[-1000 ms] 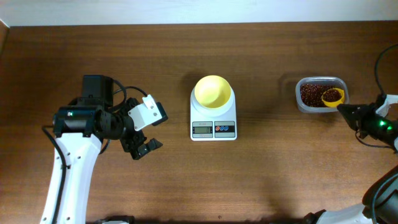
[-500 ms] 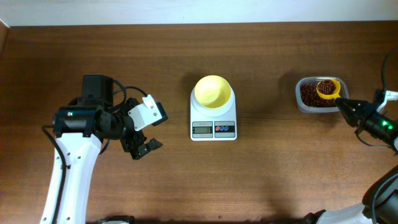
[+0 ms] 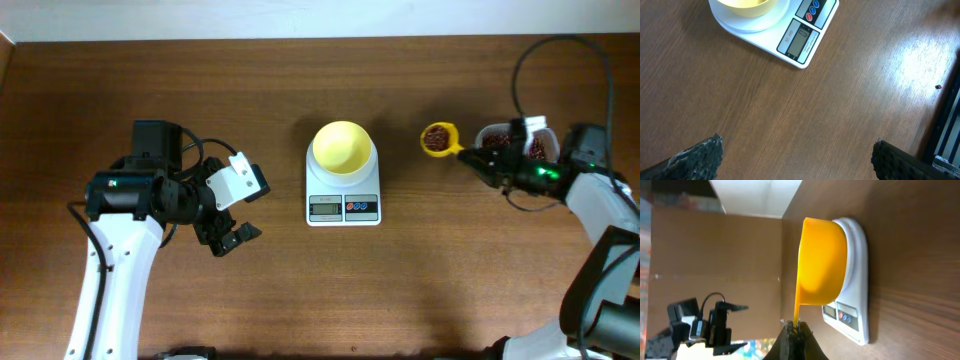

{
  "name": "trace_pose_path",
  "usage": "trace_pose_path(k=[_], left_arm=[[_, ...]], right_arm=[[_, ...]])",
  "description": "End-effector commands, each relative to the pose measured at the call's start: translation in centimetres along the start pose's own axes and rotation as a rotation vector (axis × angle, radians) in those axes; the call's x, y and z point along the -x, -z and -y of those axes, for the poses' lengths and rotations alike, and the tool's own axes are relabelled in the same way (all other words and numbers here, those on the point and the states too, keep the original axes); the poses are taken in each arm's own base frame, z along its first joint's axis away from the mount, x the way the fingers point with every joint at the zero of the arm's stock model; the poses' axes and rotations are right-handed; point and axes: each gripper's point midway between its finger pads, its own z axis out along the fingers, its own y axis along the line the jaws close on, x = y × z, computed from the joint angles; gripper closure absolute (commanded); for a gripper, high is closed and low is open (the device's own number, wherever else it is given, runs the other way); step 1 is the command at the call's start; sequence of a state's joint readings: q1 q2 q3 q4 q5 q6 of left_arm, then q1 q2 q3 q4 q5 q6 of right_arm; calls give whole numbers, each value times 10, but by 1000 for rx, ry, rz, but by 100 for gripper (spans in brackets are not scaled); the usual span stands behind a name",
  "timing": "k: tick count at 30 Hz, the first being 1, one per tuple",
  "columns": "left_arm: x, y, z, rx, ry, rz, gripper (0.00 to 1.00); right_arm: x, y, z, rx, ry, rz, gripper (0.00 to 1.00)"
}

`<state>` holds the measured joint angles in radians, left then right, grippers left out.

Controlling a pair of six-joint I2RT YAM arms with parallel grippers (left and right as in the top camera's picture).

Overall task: Scoop item into bowl and weigh 50g on scale
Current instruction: 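Lift the filled scoop and carry it left over the yellow bowl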

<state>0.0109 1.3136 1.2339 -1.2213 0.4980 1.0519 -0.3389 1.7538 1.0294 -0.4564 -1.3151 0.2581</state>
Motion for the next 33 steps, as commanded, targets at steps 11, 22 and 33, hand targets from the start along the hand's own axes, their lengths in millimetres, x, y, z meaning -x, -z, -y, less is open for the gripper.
trace_pose_path(k=[11, 22, 33], left_arm=[[1, 0, 2, -6, -4, 15, 1], [1, 0, 2, -6, -4, 15, 1], [1, 0, 2, -6, -4, 15, 1]], right_arm=[[-41, -61, -27, 67, 35, -197, 96], [-45, -109, -38, 14, 199, -216, 96], [-21, -123, -31, -76, 504, -108, 96]])
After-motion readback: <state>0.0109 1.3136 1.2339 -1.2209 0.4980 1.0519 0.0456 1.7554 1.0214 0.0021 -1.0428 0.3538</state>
